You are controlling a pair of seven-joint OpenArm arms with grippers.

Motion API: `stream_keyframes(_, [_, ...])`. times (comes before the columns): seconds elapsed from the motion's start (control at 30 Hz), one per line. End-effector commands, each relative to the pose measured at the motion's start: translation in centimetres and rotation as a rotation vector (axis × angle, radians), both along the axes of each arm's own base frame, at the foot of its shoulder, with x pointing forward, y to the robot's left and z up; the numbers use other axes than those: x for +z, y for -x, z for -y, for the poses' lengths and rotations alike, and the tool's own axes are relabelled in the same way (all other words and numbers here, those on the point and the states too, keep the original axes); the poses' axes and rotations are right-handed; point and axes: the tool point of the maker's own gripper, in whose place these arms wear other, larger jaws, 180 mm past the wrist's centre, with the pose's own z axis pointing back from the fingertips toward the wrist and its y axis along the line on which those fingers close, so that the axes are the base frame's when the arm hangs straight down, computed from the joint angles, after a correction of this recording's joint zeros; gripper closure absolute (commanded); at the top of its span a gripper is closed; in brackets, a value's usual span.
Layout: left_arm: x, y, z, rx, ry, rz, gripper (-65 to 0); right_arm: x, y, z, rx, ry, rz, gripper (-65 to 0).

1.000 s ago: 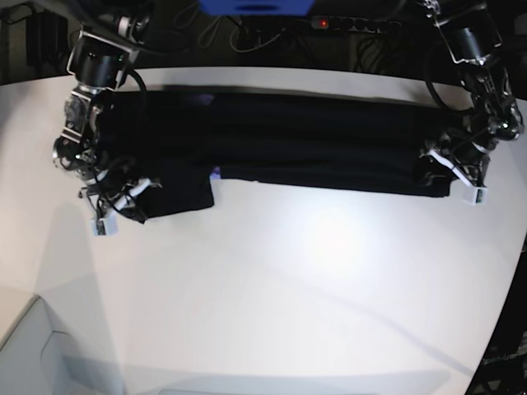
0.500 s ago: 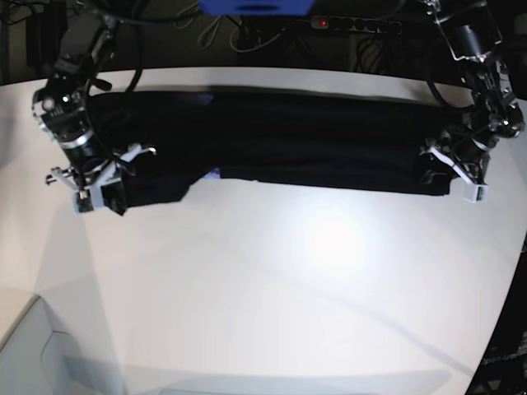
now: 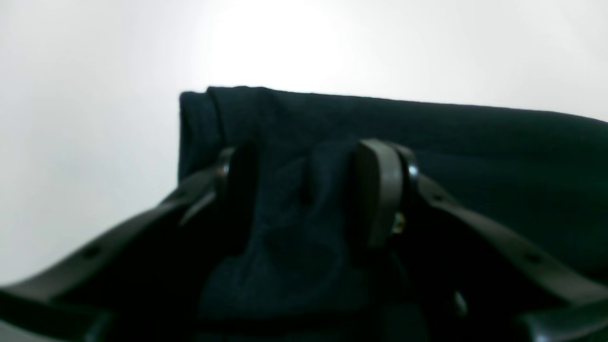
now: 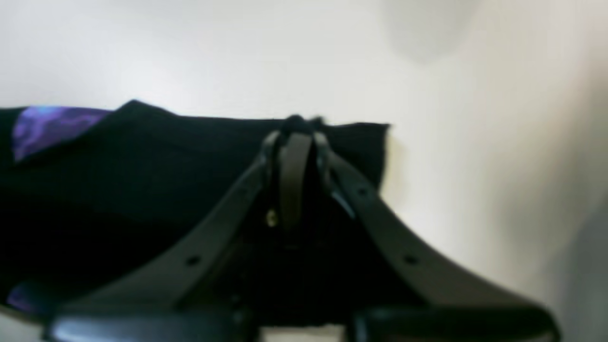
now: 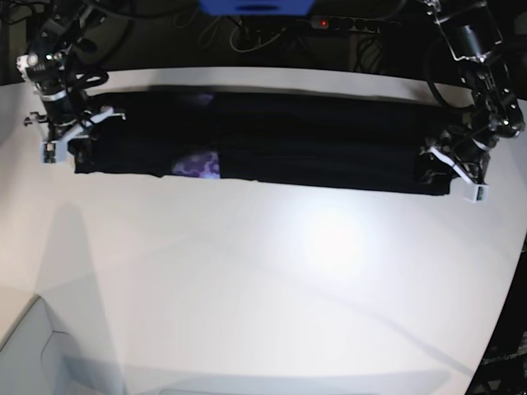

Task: Layout the t-shirt on the table in an organized manner, then fold the t-shirt properly
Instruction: 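Hold the folded strip ends with both grippers and pull it straight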

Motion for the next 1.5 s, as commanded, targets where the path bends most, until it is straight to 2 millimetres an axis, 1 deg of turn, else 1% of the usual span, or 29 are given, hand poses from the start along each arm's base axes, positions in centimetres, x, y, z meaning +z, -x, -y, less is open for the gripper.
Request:
stream_keyframes(0.0, [-2.5, 2.8, -0.6, -0.029, -0.063, -0.16, -32.7, 0.3, -0.3, 0.1, -0.002, -0.007, 0.023, 0.0])
stream_keyframes(0.1, [-2.5, 2.7, -0.6, -0.03, -0.065, -0.158, -32.7, -1.9, 0.3, -0.1, -0.01, -0.053, -0.02, 0.0])
stream_keyframes(0.2, [-2.5, 2.7, -0.6, -0.03, -0.065, -0.158, -32.7, -3.6, 0.7, -0.5, -0.016, -0.091, -0.054, 0.0])
stream_keyframes(0.3, [-2.5, 2.7, -0.6, -0.03, -0.065, -0.158, -32.8, -4.6, 0.8, -0.8, -0.016, -0.116, -0.075, 0.0])
stream_keyframes(0.4, [-2.4, 2.7, -0.6, -0.03, -0.064, -0.156, -33.2, -5.1, 0.2, -1.1, -0.018, -0.14, -0.075, 0.0])
stream_keyframes(0.47, [-2.0, 2.4, -0.4, -0.028, -0.056, -0.139, -37.9, -5.7, 0.2, -1.2, -0.02, -0.155, -0.087, 0.0])
stream_keyframes(0.5, [-1.6, 2.2, -0.4, -0.027, -0.048, -0.126, -41.8, -5.9, 0.2, -1.3, -0.021, -0.16, -0.09, 0.0])
stream_keyframes(0.57, [-1.1, 2.7, -0.2, -0.032, -0.031, -0.119, -51.4, -6.0, 0.2, -1.3, -0.021, -0.163, -0.093, 0.0])
stream_keyframes(0.67, [1.0, 2.0, -0.1, -0.044, -0.023, -0.063, -63.0, -6.0, 0.2, -1.3, -0.021, -0.164, -0.092, 0.0])
stream_keyframes(0.7, [1.4, 2.0, -0.1, -0.048, -0.021, -0.053, -65.0, -6.0, 0.2, -1.4, -0.02, -0.166, -0.092, 0.0])
stream_keyframes(0.77, [2.2, 2.0, 0.1, -0.054, -0.009, -0.029, -65.0, -6.0, 0.2, -1.5, -0.021, -0.168, -0.092, 0.0])
stream_keyframes(0.87, [2.7, 2.0, 0.5, -0.055, 0.008, -0.009, -65.0, -6.0, 0.2, -1.5, -0.021, -0.168, -0.092, 0.0])
stream_keyframes(0.9, [2.6, 2.3, 0.5, -0.051, 0.017, -0.011, -65.0, -6.0, 0.2, -1.5, -0.021, -0.168, -0.092, 0.0])
stream_keyframes(1.0, [4.1, 2.3, -0.8, 0.005, 0.04, 0.044, -65.0, -6.1, 0.2, -1.5, -0.021, -0.168, -0.093, 0.0])
stream_keyframes(1.03, [4.7, 2.2, -1.6, 0.034, 0.045, 0.068, -65.0, -6.1, 0.2, -1.5, -0.021, -0.168, -0.093, 0.0])
stream_keyframes(1.1, [5.5, 2.1, -2.5, 0.07, 0.054, 0.098, -65.0, -6.1, 0.2, -1.6, -0.021, -0.168, -0.094, 0.0])
stream_keyframes(1.17, [5.9, 2.2, -3.2, 0.084, 0.058, 0.102, -65.0, -6.1, 0.2, -1.8, -0.015, -0.169, -0.095, 0.0])
stream_keyframes(1.23, [5.4, 2.9, -3.3, 0.078, 0.054, 0.054, -65.0, -6.2, 0.0, -2.6, 0.009, -0.174, -0.099, 0.0])
stream_keyframes(1.3, [5.2, 3.7, -4.5, 0.104, 0.039, 0.019, -65.0, -6.3, -0.1, -3.2, 0.029, -0.176, -0.102, 0.0])
stream_keyframes(1.33, [5.0, 4.1, -4.7, 0.113, 0.039, 0.006, -65.0, -6.3, -0.2, -3.4, 0.035, -0.177, -0.102, 0.0])
stream_keyframes(1.47, [4.2, 5.0, -4.8, 0.126, 0.045, -0.027, -65.0, -6.3, -0.5, -4.2, 0.057, -0.183, -0.103, 0.0])
